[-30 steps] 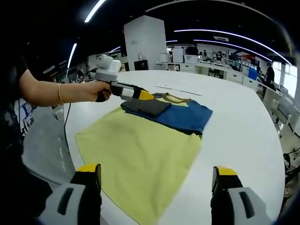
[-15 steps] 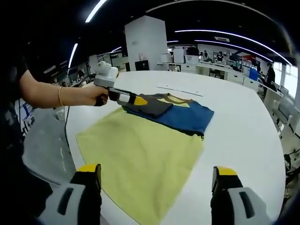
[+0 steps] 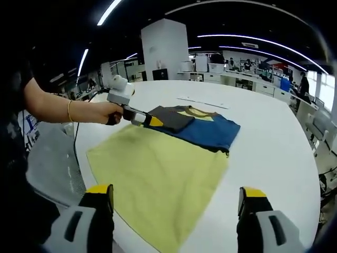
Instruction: Fold the garment on the visible template until the final outline fits inside the template.
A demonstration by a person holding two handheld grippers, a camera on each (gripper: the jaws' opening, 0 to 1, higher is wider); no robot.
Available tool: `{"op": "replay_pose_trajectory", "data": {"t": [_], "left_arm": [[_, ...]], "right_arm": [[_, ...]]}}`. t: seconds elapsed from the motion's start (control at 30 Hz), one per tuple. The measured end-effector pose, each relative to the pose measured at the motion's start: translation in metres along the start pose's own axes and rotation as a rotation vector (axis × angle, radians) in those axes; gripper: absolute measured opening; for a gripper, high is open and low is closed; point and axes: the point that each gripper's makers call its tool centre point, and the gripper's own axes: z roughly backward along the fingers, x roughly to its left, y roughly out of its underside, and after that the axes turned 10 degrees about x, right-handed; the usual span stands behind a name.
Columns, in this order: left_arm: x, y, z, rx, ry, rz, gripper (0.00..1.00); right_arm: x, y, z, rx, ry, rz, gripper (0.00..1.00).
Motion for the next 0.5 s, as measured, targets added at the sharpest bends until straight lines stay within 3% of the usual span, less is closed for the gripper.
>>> {"op": "replay_pose_trajectory", "data": {"t": [0.5], "left_arm": [[0.0017,0.0002,-0.0031,0.008,0.008,0.125,0.02]], "right_arm": [[-0.0006,0.0037,0.0016,-0.018,-0.004,-0.033,1.0]]}}
